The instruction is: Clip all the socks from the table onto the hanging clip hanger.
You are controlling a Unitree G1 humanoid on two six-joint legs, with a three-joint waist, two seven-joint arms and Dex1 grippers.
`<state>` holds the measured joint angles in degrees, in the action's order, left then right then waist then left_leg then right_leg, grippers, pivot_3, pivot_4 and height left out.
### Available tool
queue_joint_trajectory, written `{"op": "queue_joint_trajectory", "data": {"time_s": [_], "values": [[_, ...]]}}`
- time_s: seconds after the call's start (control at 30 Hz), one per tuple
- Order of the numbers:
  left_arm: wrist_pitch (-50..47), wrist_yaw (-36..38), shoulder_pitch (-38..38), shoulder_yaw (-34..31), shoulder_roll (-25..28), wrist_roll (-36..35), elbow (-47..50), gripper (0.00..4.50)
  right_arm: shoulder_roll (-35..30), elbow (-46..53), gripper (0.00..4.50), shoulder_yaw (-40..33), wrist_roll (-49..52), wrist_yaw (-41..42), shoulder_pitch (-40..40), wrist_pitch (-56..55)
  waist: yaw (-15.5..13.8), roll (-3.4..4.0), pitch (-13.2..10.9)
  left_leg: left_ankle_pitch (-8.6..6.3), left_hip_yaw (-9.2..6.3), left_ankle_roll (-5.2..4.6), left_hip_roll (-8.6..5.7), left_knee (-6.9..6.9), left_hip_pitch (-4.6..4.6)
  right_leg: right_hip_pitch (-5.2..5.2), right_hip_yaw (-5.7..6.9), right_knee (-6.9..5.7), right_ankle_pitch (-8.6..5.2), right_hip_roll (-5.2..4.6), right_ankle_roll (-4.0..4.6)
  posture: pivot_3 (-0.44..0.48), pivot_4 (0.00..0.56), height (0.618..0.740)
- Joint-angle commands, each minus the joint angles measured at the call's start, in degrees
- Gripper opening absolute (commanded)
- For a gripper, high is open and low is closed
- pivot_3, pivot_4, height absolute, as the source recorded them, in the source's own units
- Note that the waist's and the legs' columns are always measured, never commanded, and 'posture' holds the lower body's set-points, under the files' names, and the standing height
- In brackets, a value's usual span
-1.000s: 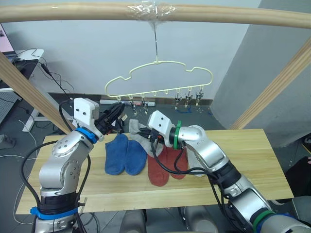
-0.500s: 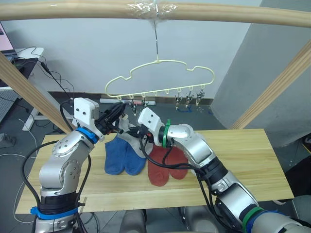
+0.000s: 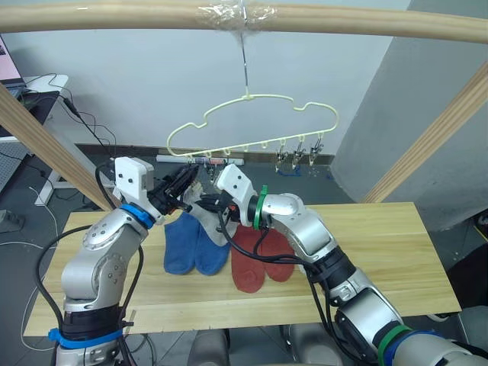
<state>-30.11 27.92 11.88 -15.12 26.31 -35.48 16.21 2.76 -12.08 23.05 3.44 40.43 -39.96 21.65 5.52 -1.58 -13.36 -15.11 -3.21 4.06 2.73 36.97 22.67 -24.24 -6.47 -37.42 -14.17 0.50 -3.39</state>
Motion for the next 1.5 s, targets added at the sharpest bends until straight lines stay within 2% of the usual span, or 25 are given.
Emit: {"op": "queue_joint_trajectory", "data": {"time_s": [0.03,0.43,0.53,0.67,0.97,1.17,1.4,1.5], "values": [[-1.1,1.2,-1.8,-0.7,1.4,-0.9,2.0,2.22,1.1,1.8,0.0,-0.5,0.7,-0.3,-0.7,-2.0,0.0,0.0,0.0,0.0,0.0,0.0,0.0,0.0,0.01,-0.01,0.0,-0.01,0.0,0.0,0.0,-0.037,0.207,0.74],[-0.6,0.8,-4.0,-1.3,2.2,-0.3,4.2,2.22,1.7,1.1,0.0,-0.2,0.7,-0.6,-0.7,-2.3,-0.3,-0.01,0.0,0.02,-0.03,0.03,0.0,0.04,0.02,-0.1,0.06,-0.3,-0.02,-0.01,0.03,-0.028,0.202,0.74],[0.3,0.8,-4.7,-1.0,2.3,0.5,4.9,2.25,1.4,1.2,0.71,-0.4,0.2,-1.2,-0.5,-2.5,-0.3,-0.01,0.0,0.02,-0.03,0.03,0.0,0.05,0.02,-0.11,0.07,-0.32,-0.03,-0.01,0.04,-0.027,0.201,0.74],[2.6,0.6,-5.6,-0.4,2.1,2.5,6.2,2.25,-0.6,2.9,2.06,-0.1,-0.5,-0.9,0.1,-2.2,-0.4,-0.01,0.0,0.02,-0.03,0.04,0.0,0.05,0.03,-0.11,0.07,-0.33,-0.03,-0.01,0.04,-0.025,0.2,0.74],[14.5,-4.1,-7.8,4.1,-3.2,13.5,7.8,2.25,-16.0,24.3,2.06,-2.6,0.5,2.4,7.7,2.3,-0.9,-0.02,0.0,0.02,-0.02,0.04,-0.07,0.07,0.1,-0.12,0.09,-0.26,-0.03,-0.11,0.03,-0.038,0.214,0.74],[20.3,-8.5,-5.9,8.4,-8.5,20.3,5.3,2.25,-23.9,38.1,2.06,-10.3,6.6,3.4,11.4,11.2,-0.8,0.01,-0.1,0.02,-0.02,0.03,-0.07,0.1,0.07,-0.1,0.07,-0.31,-0.04,-0.09,0.03,-0.07,0.239,0.74],[22.9,-11.1,-2.9,11.2,-13.4,22.9,1.5,2.25,-27.3,45.1,2.06,-13.6,10.7,1.2,13.1,18.5,-0.5,0.0,-0.1,0.02,-0.01,0.02,-0.09,0.12,0.04,-0.05,0.04,-0.29,-0.04,-0.06,0.01,-0.103,0.257,0.74],[23.9,-11.4,-1.8,11.3,-14.2,23.5,-0.3,1.66,-27.6,46.1,2.1,-14.1,11.5,0.1,13.1,20.0,-0.4,0.02,-0.2,0.02,-0.01,0.01,-0.08,0.12,0.03,-0.05,0.04,-0.29,-0.05,-0.05,0.01,-0.111,0.261,0.74]]}}
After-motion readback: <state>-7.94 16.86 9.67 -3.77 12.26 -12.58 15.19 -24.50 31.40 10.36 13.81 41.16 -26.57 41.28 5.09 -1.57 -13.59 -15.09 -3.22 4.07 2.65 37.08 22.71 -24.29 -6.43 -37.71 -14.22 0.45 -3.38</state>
